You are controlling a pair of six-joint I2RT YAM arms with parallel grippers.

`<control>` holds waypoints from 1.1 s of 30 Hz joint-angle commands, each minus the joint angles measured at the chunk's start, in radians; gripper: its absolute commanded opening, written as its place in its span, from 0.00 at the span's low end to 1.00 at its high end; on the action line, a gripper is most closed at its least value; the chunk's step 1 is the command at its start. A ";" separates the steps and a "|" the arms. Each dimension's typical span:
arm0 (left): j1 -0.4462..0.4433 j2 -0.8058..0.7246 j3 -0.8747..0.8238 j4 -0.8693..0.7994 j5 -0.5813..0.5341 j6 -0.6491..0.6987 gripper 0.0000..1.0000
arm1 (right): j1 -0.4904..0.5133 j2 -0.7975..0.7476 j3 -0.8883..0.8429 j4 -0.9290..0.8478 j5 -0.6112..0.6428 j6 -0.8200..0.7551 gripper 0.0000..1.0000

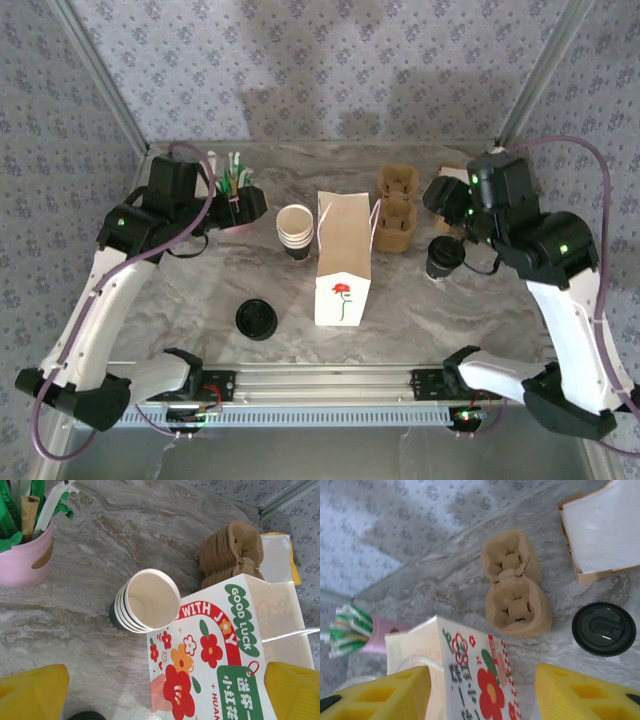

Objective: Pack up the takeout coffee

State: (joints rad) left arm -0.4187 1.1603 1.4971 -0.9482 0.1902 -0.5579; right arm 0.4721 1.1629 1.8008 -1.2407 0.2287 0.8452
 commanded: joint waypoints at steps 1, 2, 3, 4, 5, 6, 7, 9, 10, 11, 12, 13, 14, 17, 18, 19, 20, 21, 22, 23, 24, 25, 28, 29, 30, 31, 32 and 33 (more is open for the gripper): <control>0.004 0.027 0.033 -0.003 -0.021 0.002 1.00 | -0.071 0.077 -0.052 0.074 -0.102 0.164 0.60; 0.004 0.028 0.028 0.009 -0.027 -0.006 1.00 | -0.083 0.086 -0.081 0.111 -0.104 0.238 0.60; 0.004 0.029 0.019 0.022 -0.033 -0.016 1.00 | -0.091 0.098 -0.101 0.136 -0.101 0.305 0.59; 0.004 0.029 0.010 0.033 -0.035 -0.024 0.99 | -0.096 0.113 -0.108 0.140 -0.089 0.363 0.59; 0.005 0.031 -0.001 0.044 -0.039 -0.033 1.00 | -0.101 0.140 -0.101 0.122 -0.068 0.426 0.57; 0.005 0.032 -0.014 0.055 -0.041 -0.042 0.99 | -0.107 0.171 -0.080 0.093 -0.051 0.482 0.57; 0.005 0.034 -0.023 0.061 -0.041 -0.049 1.00 | -0.110 0.202 -0.054 0.064 -0.032 0.523 0.57; 0.005 0.043 -0.040 0.075 -0.041 -0.059 0.99 | -0.112 0.281 0.029 -0.012 0.028 0.593 0.57; 0.005 0.048 -0.046 0.079 -0.041 -0.060 0.99 | -0.116 0.320 0.066 -0.049 0.039 0.627 0.57; 0.005 0.052 -0.048 0.081 -0.041 -0.060 0.99 | -0.122 0.362 0.108 -0.082 0.039 0.657 0.58; 0.005 0.057 -0.052 0.083 -0.041 -0.060 0.99 | -0.130 0.407 0.149 -0.125 0.032 0.693 0.58; 0.004 0.059 -0.055 0.083 -0.044 -0.059 0.99 | -0.138 0.449 0.189 -0.173 0.021 0.727 0.59; 0.005 0.061 -0.058 0.085 -0.046 -0.059 0.99 | -0.149 0.496 0.231 -0.220 0.003 0.752 0.60; 0.004 0.058 -0.068 0.097 -0.049 -0.056 1.00 | -0.172 0.615 0.341 -0.349 -0.043 0.818 0.62; 0.005 0.056 -0.073 0.100 -0.052 -0.052 1.00 | -0.178 0.647 0.361 -0.374 -0.066 0.840 0.63; 0.004 0.055 -0.079 0.103 -0.056 -0.047 1.00 | -0.184 0.668 0.371 -0.382 -0.087 0.849 0.64; 0.004 0.055 -0.084 0.104 -0.061 -0.044 1.00 | -0.189 0.690 0.372 -0.383 -0.112 0.870 0.64; 0.005 0.055 -0.089 0.107 -0.064 -0.038 1.00 | -0.191 0.706 0.368 -0.375 -0.136 0.884 0.65; 0.006 0.057 -0.092 0.109 -0.066 -0.034 1.00 | -0.194 0.720 0.363 -0.365 -0.151 0.893 0.65; 0.006 0.059 -0.096 0.109 -0.067 -0.030 1.00 | -0.193 0.735 0.361 -0.355 -0.157 0.899 0.66; 0.007 0.064 -0.098 0.111 -0.067 -0.025 1.00 | -0.192 0.751 0.361 -0.343 -0.158 0.904 0.66; 0.008 0.068 -0.098 0.111 -0.067 -0.021 1.00 | -0.192 0.765 0.361 -0.334 -0.165 0.907 0.67; 0.008 0.082 -0.097 0.113 -0.067 -0.011 1.00 | -0.191 0.805 0.353 -0.310 -0.193 0.923 0.70; 0.009 0.086 -0.097 0.115 -0.067 -0.009 1.00 | -0.191 0.817 0.348 -0.304 -0.200 0.930 0.70; 0.009 0.091 -0.097 0.118 -0.067 -0.008 1.00 | -0.191 0.826 0.339 -0.289 -0.209 0.939 0.71; 0.009 0.095 -0.098 0.122 -0.068 -0.010 1.00 | -0.191 0.834 0.328 -0.271 -0.218 0.949 0.71; 0.009 0.097 -0.100 0.126 -0.067 -0.011 1.00 | -0.191 0.840 0.320 -0.256 -0.218 0.956 0.71; 0.009 0.100 -0.103 0.132 -0.067 -0.011 1.00 | -0.190 0.847 0.310 -0.238 -0.229 0.968 0.72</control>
State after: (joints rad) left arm -0.4187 1.2549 1.3975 -0.8539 0.1368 -0.5846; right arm 0.2817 1.9854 2.1311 -1.4879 0.0292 1.7458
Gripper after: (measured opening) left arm 0.997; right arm 0.714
